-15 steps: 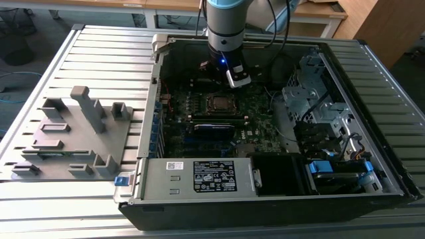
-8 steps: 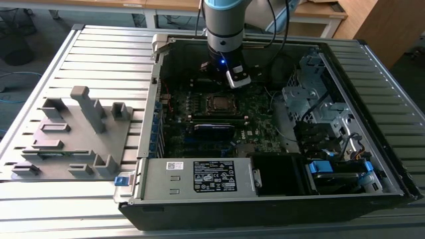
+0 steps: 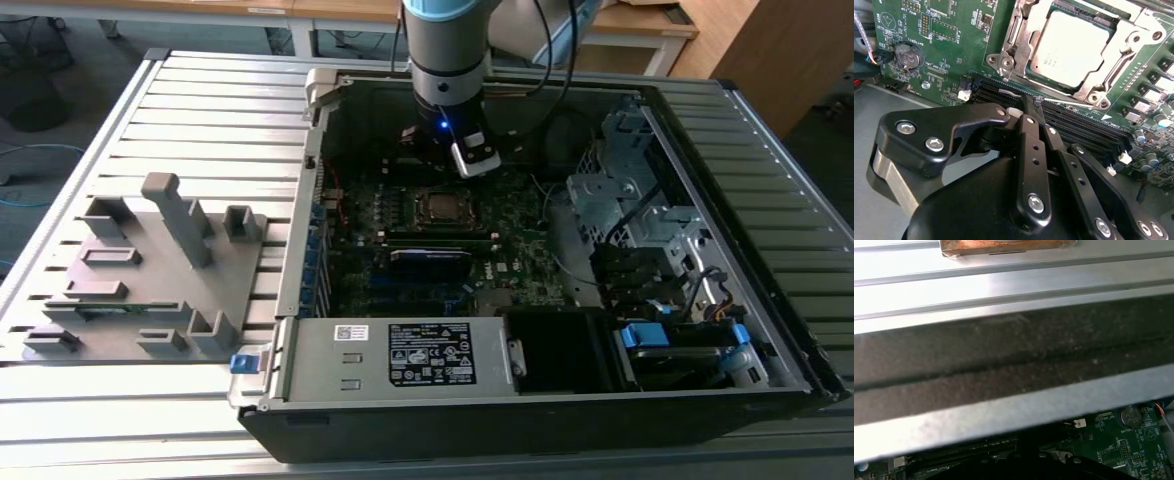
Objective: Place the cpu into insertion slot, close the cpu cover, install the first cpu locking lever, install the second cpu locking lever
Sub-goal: 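Install the first cpu locking lever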
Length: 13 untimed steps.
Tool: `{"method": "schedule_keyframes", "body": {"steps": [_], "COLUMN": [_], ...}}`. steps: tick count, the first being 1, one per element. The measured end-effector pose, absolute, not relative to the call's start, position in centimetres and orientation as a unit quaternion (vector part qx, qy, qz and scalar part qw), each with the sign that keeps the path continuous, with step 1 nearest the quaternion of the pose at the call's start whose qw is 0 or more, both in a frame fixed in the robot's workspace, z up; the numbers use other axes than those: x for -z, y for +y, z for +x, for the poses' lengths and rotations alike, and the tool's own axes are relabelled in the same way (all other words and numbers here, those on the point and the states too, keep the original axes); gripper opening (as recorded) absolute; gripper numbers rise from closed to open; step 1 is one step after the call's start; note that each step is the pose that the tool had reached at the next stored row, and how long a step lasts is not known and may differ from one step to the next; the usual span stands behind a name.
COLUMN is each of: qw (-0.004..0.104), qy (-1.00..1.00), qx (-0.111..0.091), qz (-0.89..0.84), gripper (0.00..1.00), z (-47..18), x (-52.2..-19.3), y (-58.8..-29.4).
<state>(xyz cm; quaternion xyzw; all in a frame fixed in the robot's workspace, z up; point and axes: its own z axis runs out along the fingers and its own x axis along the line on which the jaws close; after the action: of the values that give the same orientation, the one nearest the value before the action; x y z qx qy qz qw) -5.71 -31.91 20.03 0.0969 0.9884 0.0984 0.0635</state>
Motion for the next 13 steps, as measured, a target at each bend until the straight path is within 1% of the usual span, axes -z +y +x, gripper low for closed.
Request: {"method": "schedule_keyframes", "body": {"steps": [8, 13], "qw": [0.069, 0.070], "qy": [0.988, 0.988], "qx": [-0.095, -0.094], "qz": [0.096, 0.096], "gripper": [0.10, 0.10], "z": [-5.78, -5.80], "x": [-19.83, -19.83], "y": [-31.28, -31.20]}}
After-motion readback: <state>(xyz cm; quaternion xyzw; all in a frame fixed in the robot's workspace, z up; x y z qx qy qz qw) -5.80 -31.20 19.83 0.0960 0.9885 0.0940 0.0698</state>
